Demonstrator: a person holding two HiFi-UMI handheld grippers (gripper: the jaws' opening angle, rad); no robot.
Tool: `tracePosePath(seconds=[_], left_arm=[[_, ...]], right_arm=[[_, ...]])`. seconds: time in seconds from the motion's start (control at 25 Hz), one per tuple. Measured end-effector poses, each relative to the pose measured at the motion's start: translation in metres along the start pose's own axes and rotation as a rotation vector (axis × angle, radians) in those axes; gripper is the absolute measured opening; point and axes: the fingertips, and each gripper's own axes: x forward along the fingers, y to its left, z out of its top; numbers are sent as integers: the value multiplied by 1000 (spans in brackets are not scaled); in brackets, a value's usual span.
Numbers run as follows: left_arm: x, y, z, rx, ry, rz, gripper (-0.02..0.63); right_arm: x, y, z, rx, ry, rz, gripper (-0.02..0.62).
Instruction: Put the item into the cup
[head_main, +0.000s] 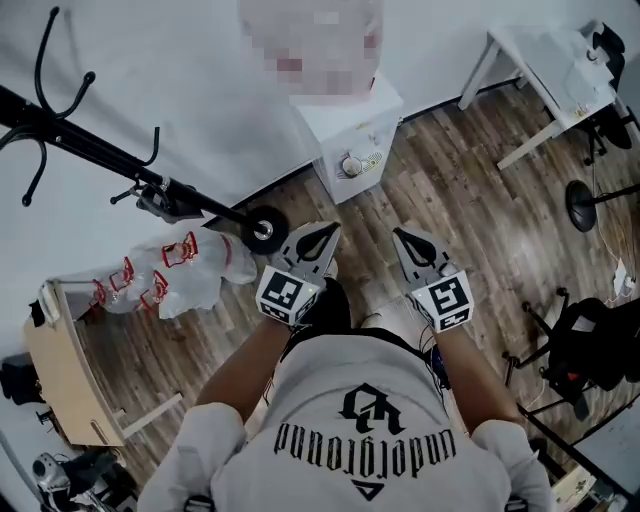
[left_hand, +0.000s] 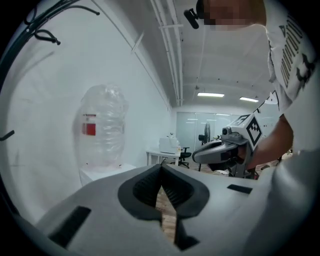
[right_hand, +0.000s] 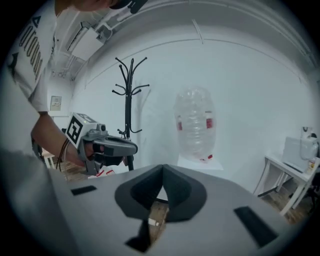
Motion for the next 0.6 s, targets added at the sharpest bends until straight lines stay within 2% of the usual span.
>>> tracePosePath(seconds=[0.12,0.36,0.6], left_arm=[[-16,-23,24,-1,-51,-2,6],[-32,-57,60,3,-98,-10,6],[-45,-79,87,50,-124,28,6]], right_arm=[[-31,13,24,-14,-57,-3,6],[-76,25,54,-31,-132,-2,6],[-108,36,88,-91,-188,53,5]])
